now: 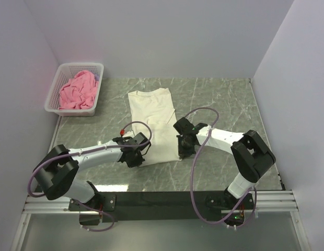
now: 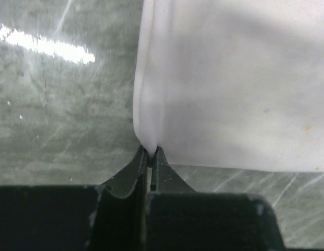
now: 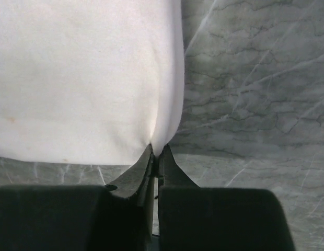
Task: Fold and stack the t-shirts
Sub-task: Fold the tshirt
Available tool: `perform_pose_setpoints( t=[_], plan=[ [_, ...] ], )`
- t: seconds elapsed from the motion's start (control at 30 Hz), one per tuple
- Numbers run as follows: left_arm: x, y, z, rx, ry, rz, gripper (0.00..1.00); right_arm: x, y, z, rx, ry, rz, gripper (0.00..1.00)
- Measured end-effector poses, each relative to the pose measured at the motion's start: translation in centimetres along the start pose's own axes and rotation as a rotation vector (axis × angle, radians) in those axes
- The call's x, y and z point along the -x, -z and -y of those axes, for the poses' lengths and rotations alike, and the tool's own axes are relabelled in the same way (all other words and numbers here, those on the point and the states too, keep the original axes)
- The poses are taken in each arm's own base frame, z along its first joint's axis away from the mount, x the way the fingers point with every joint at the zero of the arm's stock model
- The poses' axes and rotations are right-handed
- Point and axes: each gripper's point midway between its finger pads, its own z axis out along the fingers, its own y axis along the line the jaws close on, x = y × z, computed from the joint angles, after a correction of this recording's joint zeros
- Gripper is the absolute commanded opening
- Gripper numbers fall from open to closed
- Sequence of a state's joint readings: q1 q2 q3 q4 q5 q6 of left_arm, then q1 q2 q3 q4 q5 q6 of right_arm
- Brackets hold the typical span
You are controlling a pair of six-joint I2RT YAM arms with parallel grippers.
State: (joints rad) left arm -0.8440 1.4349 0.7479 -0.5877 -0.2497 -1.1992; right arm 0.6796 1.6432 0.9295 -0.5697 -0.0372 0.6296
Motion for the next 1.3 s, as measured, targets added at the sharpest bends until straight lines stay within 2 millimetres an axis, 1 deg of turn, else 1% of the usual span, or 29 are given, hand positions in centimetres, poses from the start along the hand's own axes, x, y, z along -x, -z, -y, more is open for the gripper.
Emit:
perform_pose_setpoints(
  t=[0.1, 0.2, 0.33, 0.5, 0.6, 0.7, 0.77, 0.87, 0.93, 1.13, 1.23, 1.3],
  plan=[
    [-0.5, 0.8, -0.2, -0.011, -0.004, -0.028, 0.01, -0.6, 0.4, 0.4, -0.019, 0.027, -0.011, 0.00],
    [-1.2, 2.6, 0.2, -0.062, -0.013, -0.067, 0.01, -1.6, 1.3, 1.1, -0.041, 0.060, -0.037, 0.00],
    [-2.7, 6.0, 1.1, -0.181, -0.046, -0.121, 0.01, -3.4, 4.0, 1.8, -0.047, 0.122, -0.061, 0.00],
    [-5.4, 10.1, 1.1, -0.298, -0.113, -0.210, 0.01, -5.6, 8.3, 2.2, 0.006, 0.173, -0.050, 0.00],
    [-6.5, 12.9, 1.1, -0.396, -0.126, -0.253, 0.01, -6.8, 10.8, 2.8, 0.041, 0.178, -0.042, 0.00],
    [-6.8, 15.6, 1.1, -0.496, -0.121, -0.276, 0.01, -8.0, 12.5, 3.6, 0.055, 0.177, -0.051, 0.00],
    [-6.7, 17.3, 1.3, -0.548, -0.112, -0.280, 0.01, -8.7, 13.6, 3.9, 0.064, 0.176, -0.058, 0.00],
    [-6.3, 19.2, 1.5, -0.588, -0.102, -0.279, 0.01, -8.9, 15.3, 3.7, 0.087, 0.174, -0.054, 0.00],
    [-6.3, 19.6, 1.5, -0.591, -0.101, -0.286, 0.01, -8.5, 16.6, 3.3, 0.101, 0.176, -0.031, 0.00],
    [-6.5, 19.5, 1.2, -0.567, -0.090, -0.304, 0.01, -6.4, 20.0, 2.0, 0.141, 0.185, 0.059, 0.00],
    [-5.7, 19.5, 1.3, -0.530, -0.052, -0.275, 0.01, -5.5, 20.9, 1.6, 0.136, 0.196, 0.073, 0.00],
    [-4.6, 19.6, 1.5, -0.509, -0.008, -0.230, 0.01, -4.6, 21.2, 1.2, 0.121, 0.206, 0.085, 0.00]
  ],
)
